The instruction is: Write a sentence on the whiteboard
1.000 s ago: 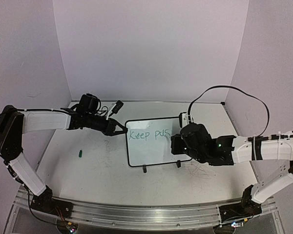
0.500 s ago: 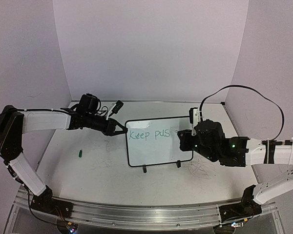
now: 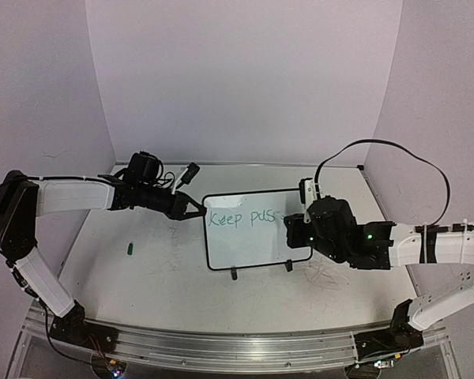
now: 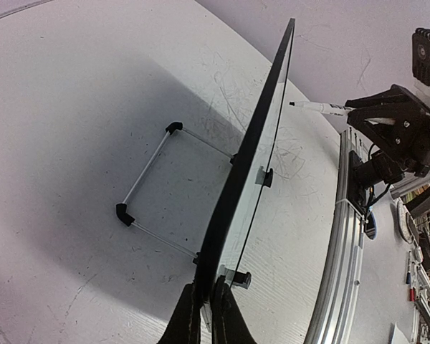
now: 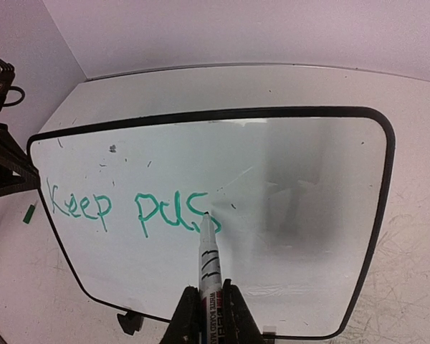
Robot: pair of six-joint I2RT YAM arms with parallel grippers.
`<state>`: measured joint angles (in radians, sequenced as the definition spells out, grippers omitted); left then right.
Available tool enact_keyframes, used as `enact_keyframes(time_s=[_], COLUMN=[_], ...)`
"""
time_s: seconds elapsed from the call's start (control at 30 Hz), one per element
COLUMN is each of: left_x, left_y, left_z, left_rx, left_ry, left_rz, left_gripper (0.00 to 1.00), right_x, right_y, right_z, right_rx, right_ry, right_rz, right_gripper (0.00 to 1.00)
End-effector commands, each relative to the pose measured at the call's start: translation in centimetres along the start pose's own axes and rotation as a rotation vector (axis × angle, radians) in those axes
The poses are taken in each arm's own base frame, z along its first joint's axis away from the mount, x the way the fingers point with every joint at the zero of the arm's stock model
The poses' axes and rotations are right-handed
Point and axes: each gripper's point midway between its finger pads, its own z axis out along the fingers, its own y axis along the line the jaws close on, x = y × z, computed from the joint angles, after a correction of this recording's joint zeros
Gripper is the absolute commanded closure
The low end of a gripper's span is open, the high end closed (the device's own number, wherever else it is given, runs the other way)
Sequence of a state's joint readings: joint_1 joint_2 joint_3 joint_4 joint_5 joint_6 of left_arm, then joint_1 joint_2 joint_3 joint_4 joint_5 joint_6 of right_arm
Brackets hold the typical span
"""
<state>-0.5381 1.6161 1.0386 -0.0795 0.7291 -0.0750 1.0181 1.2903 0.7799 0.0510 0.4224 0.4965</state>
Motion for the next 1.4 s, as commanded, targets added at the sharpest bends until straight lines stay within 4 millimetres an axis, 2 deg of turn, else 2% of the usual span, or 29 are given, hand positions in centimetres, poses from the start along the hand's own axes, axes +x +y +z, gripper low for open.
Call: enact_keyframes(time_s=[0.0,0.3,0.5,0.8,1.37], left_x=[-1.5,-1.5,-1.5,-1.5,-1.5], left_y=[0.4,0.5,0.4,0.4,0.3], left_z=[-1.2,-1.2,-1.2,-1.3,-1.2], left_rx=[-0.066,-0.067,-0.066,-0.067,-0.065], left_ry=[-0.04,-0.038,-0.038,-0.039,-0.038], left_rz=[0.049,0.049,0.05,0.051,0.055], left_gripper=[1.0,1.0,1.0,1.0,1.0], right_x=[-2.2,-2.7,-2.7,-3.0,-1.1], right_y=[0.3,-0.1,0.5,-0.3,-1.0], right_z=[-0.1,0.1,0.6,0.4,1.0], right_rx=[0.006,0.045,0.039,0.075,0.118], right_ry=[-0.05,-0.061,-0.051,-0.07,0.001], right_rz=[0.011,-0.016,-0.024,-0.007,-0.02], right_gripper=[1.0,1.0,1.0,1.0,1.0])
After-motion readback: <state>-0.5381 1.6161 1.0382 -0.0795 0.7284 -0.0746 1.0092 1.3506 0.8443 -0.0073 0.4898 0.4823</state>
